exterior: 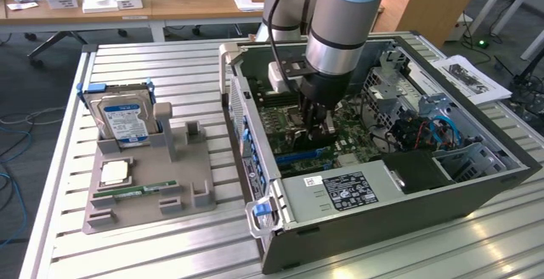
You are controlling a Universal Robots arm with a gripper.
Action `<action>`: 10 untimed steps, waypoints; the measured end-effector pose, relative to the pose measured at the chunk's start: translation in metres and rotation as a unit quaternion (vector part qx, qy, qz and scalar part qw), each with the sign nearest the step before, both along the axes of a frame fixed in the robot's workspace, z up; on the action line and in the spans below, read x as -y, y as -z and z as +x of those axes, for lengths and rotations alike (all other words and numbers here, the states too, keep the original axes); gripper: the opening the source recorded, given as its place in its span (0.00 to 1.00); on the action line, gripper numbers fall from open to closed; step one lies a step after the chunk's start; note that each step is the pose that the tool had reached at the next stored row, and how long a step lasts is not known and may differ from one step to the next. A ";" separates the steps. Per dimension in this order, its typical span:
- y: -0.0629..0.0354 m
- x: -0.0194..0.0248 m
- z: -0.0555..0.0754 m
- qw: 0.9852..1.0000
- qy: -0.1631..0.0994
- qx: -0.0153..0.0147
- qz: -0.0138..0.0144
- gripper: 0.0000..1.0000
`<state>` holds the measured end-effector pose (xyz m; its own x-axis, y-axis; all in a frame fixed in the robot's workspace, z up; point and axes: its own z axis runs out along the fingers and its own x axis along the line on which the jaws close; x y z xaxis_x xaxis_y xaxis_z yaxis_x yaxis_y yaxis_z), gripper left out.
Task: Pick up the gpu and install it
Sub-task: 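Insert the gpu into the slot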
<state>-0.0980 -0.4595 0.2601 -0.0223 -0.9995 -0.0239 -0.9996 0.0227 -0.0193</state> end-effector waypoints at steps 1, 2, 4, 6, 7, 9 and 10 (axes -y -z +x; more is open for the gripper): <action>0.0003 0.0000 0.000 1.000 0.000 0.000 0.000 0.27; 0.0007 0.0000 0.000 1.000 0.000 0.000 0.000 0.27; 0.0008 0.0001 0.000 1.000 0.000 0.000 0.000 0.27; 0.0008 0.0000 0.000 1.000 0.000 0.000 0.000 0.27; 0.0009 0.0000 0.000 1.000 0.000 0.000 0.000 0.27; 0.0020 -0.0001 0.000 1.000 0.000 0.000 0.000 0.27; 0.0050 0.0000 0.000 1.000 0.000 0.000 0.000 0.27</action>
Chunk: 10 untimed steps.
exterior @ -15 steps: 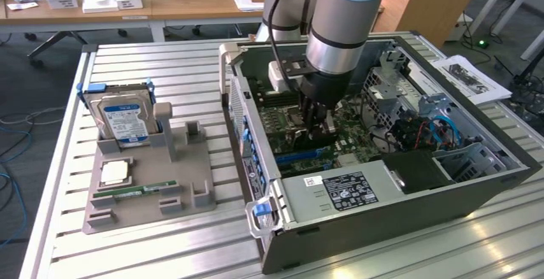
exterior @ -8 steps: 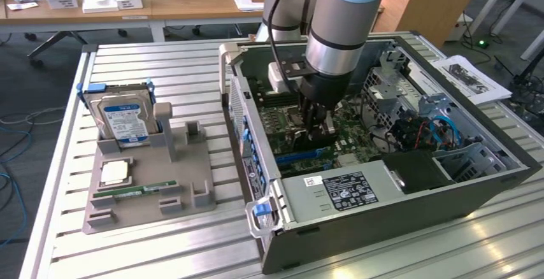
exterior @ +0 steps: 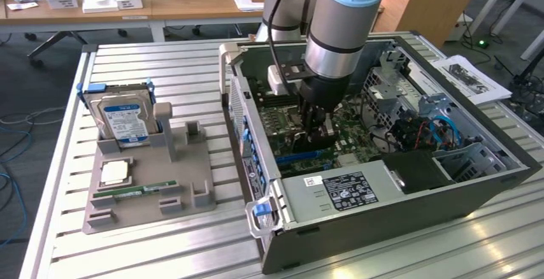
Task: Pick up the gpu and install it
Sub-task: 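Insert the gpu into the slot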
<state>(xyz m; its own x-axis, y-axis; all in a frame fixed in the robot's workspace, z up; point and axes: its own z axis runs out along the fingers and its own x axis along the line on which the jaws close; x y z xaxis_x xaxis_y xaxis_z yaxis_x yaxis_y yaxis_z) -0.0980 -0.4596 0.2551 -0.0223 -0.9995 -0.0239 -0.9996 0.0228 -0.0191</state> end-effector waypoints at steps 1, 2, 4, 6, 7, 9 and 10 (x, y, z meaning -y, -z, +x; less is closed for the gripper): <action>0.0005 0.0000 0.000 1.000 0.000 0.000 0.000 0.27; 0.0006 0.0000 0.000 1.000 0.000 0.000 0.000 0.27; 0.0006 0.0000 0.000 1.000 0.000 0.000 0.000 0.27; 0.0012 0.0000 0.000 1.000 0.000 0.000 0.000 0.27; 0.0017 -0.0001 0.000 1.000 0.000 0.000 0.000 0.27; 0.0026 0.0000 0.000 1.000 0.000 0.000 0.000 0.27; 0.0031 0.0000 0.000 1.000 0.000 0.000 0.000 0.27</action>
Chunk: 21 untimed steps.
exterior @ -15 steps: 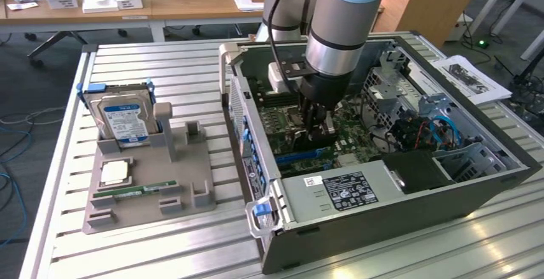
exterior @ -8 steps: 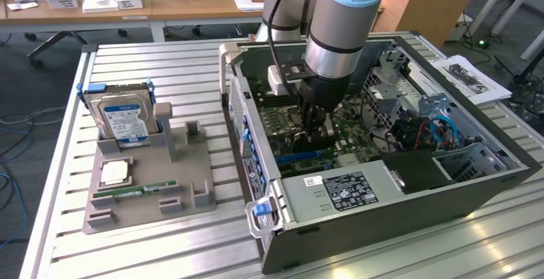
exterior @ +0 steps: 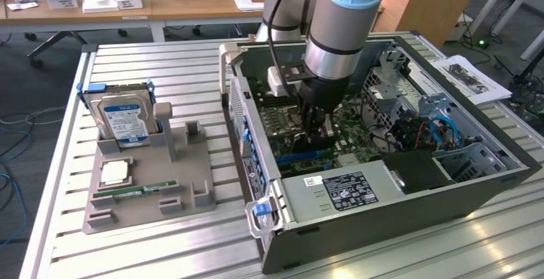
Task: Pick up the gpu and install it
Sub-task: 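Insert the gpu into the slot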
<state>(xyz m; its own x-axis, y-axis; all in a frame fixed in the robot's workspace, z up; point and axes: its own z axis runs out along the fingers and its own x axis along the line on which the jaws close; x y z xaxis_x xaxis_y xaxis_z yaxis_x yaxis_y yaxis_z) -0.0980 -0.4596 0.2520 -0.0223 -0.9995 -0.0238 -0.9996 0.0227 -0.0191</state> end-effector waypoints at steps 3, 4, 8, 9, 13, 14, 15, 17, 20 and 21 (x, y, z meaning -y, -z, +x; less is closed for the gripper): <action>0.0010 0.0000 0.000 1.000 0.000 0.000 0.000 0.27; 0.0010 0.0000 0.000 1.000 0.000 0.000 0.000 0.27; 0.0017 0.0000 0.000 1.000 0.000 0.000 0.000 0.27; 0.0022 -0.0001 0.000 1.000 0.000 0.000 0.000 0.27; 0.0035 0.0000 0.000 1.000 0.000 0.000 0.000 0.27; 0.0037 0.0000 0.000 1.000 0.000 0.000 0.000 0.27; 0.0037 0.0000 0.000 1.000 0.000 0.000 0.000 0.27; 0.0038 0.0000 0.000 1.000 0.000 0.000 0.000 0.27; 0.0045 -0.0001 0.000 1.000 0.000 0.000 0.000 0.27; 0.0047 0.0000 0.000 1.000 0.000 0.000 0.000 0.27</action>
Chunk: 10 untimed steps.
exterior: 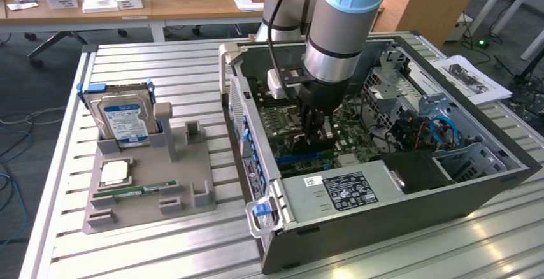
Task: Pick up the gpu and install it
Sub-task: 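Insert the gpu into the slot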
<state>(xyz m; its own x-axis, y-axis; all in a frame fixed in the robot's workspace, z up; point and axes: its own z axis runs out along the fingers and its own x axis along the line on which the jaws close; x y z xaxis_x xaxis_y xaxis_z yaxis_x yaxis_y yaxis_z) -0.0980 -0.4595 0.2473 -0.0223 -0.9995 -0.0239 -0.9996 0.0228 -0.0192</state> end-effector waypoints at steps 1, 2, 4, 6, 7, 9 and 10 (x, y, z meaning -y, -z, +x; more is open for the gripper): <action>0.0001 0.0000 0.000 1.000 0.000 0.000 0.000 0.27; 0.0003 0.0000 0.000 1.000 0.000 0.000 0.000 0.27; 0.0007 0.0000 0.000 1.000 0.000 0.000 0.000 0.27; 0.0011 0.0000 0.000 1.000 0.000 0.000 0.000 0.27; 0.0011 0.0000 0.000 1.000 0.000 0.000 0.000 0.27; 0.0011 0.0000 0.000 1.000 0.000 0.000 0.000 0.27; 0.0012 0.0000 0.000 1.000 0.000 0.000 0.000 0.27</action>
<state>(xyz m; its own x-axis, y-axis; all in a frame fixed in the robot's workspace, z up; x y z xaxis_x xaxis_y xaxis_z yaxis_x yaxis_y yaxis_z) -0.0981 -0.4596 0.2462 -0.0223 -0.9995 -0.0237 -0.9996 0.0227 -0.0191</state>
